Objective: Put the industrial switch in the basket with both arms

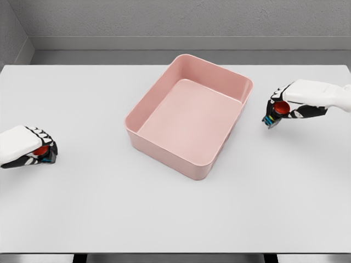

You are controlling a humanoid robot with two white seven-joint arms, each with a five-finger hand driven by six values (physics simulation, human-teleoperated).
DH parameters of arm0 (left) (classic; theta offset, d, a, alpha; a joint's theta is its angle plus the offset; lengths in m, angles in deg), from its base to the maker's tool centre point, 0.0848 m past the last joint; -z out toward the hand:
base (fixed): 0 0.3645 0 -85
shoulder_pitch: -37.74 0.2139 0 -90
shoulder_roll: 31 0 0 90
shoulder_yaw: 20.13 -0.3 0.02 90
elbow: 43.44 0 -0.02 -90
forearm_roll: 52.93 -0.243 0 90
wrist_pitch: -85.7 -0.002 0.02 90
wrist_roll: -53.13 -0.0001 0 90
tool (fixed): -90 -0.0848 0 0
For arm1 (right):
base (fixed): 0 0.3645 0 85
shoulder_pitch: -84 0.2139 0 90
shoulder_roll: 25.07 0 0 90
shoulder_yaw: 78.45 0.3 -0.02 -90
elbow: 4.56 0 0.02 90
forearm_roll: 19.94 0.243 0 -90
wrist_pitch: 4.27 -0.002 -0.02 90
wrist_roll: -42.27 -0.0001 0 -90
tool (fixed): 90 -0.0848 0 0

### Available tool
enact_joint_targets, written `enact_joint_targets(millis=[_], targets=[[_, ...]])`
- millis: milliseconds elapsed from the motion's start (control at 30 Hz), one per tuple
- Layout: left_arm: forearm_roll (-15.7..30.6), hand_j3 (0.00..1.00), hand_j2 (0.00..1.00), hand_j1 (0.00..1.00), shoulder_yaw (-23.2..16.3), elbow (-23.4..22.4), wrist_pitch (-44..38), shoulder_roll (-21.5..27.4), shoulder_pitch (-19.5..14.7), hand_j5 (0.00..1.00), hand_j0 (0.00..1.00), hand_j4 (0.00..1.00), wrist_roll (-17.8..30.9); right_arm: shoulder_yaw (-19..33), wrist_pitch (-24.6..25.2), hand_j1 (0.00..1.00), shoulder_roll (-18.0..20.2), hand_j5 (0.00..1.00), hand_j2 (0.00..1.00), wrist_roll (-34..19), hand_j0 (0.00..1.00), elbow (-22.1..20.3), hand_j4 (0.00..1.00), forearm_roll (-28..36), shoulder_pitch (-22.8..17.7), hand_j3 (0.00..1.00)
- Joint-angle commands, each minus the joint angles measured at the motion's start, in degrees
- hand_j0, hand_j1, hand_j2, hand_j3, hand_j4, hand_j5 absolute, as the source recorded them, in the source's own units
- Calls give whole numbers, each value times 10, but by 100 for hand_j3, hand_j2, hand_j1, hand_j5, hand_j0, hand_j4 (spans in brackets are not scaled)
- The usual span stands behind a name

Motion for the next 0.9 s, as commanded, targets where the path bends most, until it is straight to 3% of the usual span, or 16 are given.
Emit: enact_joint_targets(millis=[0,67,167,433,533,867], targets=[[4,32,32,32,0,32,-1,1,-1,32,32,32,0,0,1,50,0,50,50,0,50,-2,50,4,1,50],[6,27,27,27,0,58,-1,1,-1,27,27,27,0,0,1,50,-3,50,50,0,50,-2,50,4,7,50],[9,28,28,28,1,72,-1,1,-3,28,28,28,0,0,1,50,-4,50,50,0,50,-8,50,4,17,50],[9,28,28,28,-1,91,-1,0,-46,28,28,28,1,0,1,50,-11,50,50,1,50,-18,50,4,36,50],[7,28,28,28,-46,91,-1,-1,-90,28,28,28,1,0,1,50,-18,50,50,1,50,-19,50,4,44,50],[5,28,28,28,-98,91,-1,-19,-146,28,28,28,1,0,1,48,-50,48,48,-1,48,-23,48,4,65,48]])
